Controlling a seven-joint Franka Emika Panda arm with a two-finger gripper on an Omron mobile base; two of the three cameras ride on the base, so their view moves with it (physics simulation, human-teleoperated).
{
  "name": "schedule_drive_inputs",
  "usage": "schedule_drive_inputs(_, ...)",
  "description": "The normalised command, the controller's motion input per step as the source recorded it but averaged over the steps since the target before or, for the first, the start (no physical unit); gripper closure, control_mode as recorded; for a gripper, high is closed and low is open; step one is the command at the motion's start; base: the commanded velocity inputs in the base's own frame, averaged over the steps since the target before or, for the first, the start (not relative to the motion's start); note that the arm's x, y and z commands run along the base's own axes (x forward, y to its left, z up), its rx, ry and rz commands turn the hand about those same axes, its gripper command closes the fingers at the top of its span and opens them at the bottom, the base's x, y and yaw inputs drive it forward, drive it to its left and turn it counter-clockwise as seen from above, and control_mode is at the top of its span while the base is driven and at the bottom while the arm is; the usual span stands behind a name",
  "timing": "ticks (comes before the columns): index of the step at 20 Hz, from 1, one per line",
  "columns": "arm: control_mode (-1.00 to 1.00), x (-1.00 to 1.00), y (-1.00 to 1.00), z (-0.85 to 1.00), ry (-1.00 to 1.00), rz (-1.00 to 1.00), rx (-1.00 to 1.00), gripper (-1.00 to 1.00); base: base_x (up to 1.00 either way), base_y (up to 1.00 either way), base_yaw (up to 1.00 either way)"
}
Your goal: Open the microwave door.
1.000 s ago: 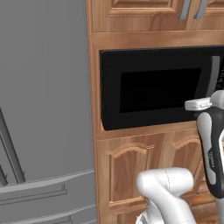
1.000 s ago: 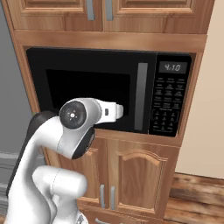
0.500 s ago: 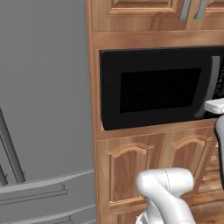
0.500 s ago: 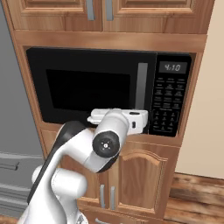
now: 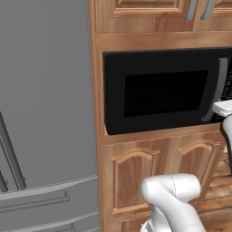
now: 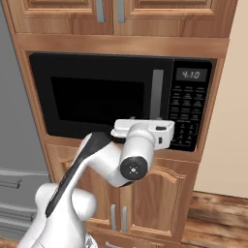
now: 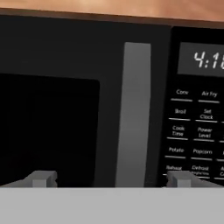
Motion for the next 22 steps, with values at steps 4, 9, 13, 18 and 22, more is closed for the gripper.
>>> schedule_drive_inputs(4,-1.00,0.45,-0.35,0.00,0.00,0.02,0.01,-1.00,0.00,0.00,0.00)
schedule_drive_inputs(9,-1.00,0.40,-0.23,0.00,0.00,0.04,0.01,-1.00,0.00,0.00,0.00)
schedule_drive_inputs(13,-1.00,0.34,-0.01,-0.01,-0.02,0.09,0.00,-1.00,0.00,0.00,0.00)
schedule_drive_inputs(18,-1.00,0.47,0.00,-0.13,-0.05,0.10,0.00,-1.00,0.00,0.00,0.00)
schedule_drive_inputs(22,-1.00,0.71,-0.02,-0.14,0.00,0.08,0.02,-1.00,0.00,0.00,0.00)
